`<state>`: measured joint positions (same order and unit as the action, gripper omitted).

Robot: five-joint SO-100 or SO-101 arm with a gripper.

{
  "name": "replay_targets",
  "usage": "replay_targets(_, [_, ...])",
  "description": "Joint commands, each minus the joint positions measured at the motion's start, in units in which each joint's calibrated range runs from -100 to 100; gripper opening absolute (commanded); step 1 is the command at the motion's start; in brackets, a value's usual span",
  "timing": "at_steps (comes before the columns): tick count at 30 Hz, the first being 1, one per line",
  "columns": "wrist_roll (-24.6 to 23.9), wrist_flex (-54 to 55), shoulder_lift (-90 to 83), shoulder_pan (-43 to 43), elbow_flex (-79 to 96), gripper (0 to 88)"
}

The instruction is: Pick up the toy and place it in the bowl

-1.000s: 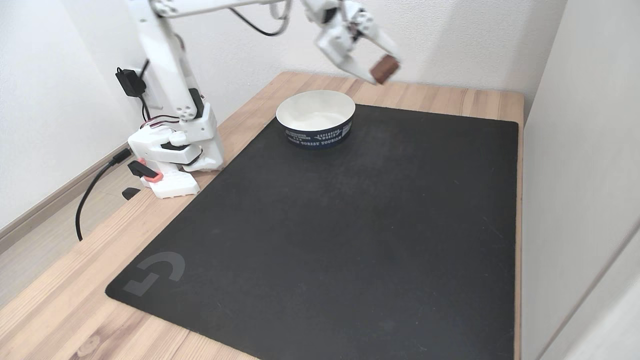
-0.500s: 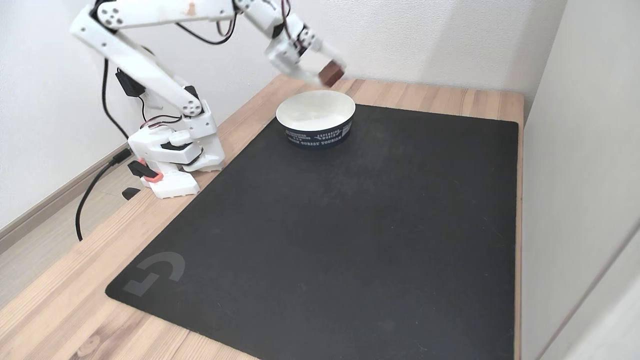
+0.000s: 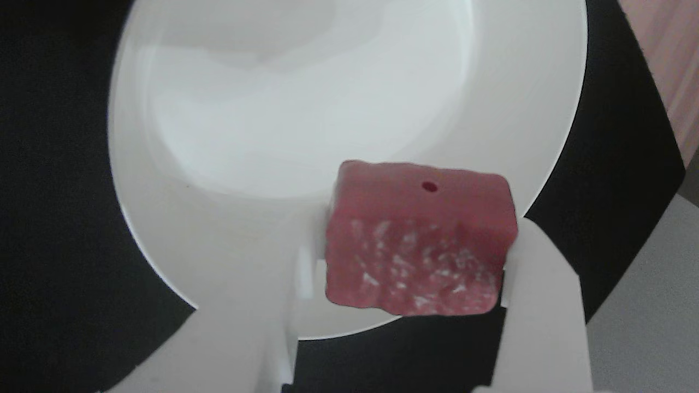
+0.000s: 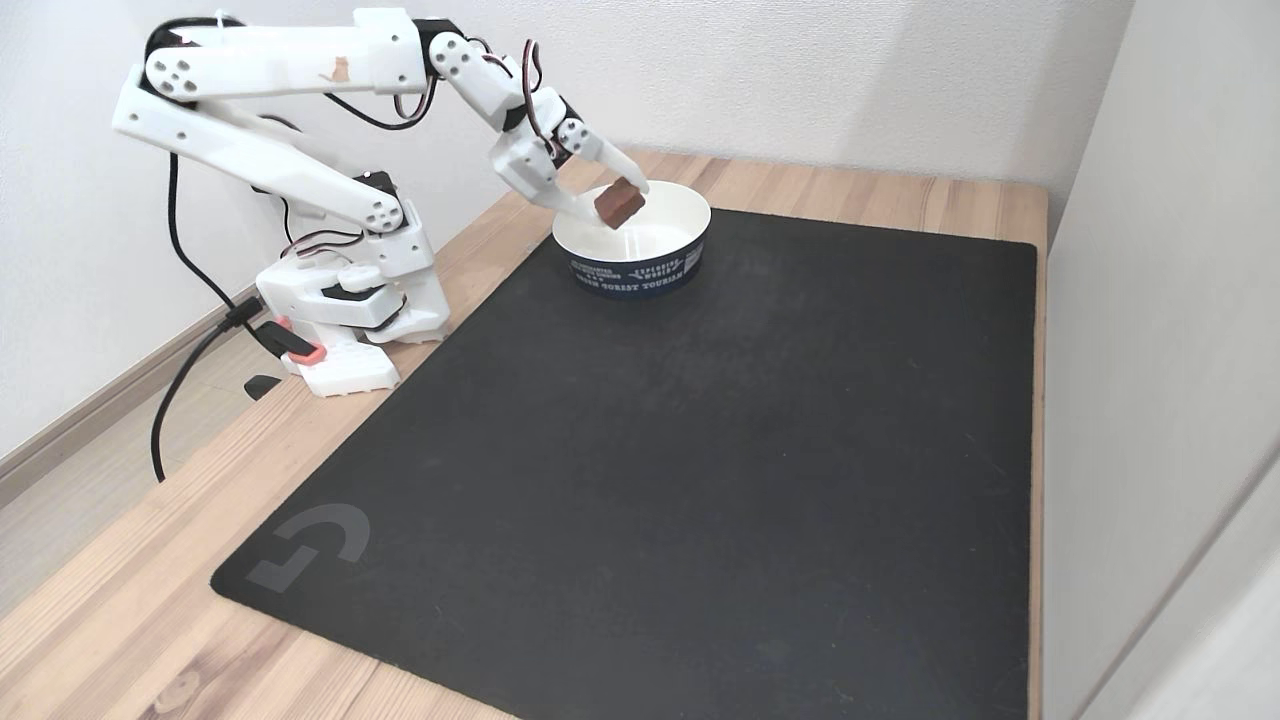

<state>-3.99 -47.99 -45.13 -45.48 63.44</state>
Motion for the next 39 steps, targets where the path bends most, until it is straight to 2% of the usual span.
replay_targets(1, [-0.97,1.09,-1.1,-0.4,-0.12,5.0])
replay_targets(2, [-1.54,0.83,-1.1,-0.4,-0.12,7.5])
replay_targets(3, [-1.91,0.66,-1.1,-0.4,-0.12,16.0])
replay_targets(5, [-1.7,0.58,-1.1,-0.48,-0.12,24.4])
replay_targets(7, [-1.59,0.66,-1.1,-0.56,-0.12,27.0])
replay_targets(16, [-1.8,1.09,-1.27,-0.4,-1.02,21.3])
replay_targets(20, [-1.86,2.27,-1.27,2.78,-4.72,1.8])
replay_targets(26, [-1.86,2.27,-2.02,11.48,-10.76,2.3])
replay_targets(30, [-1.7,2.27,-8.94,19.26,-9.86,2.3])
replay_targets(39, [-1.49,10.65,-30.19,35.91,5.11,2.3])
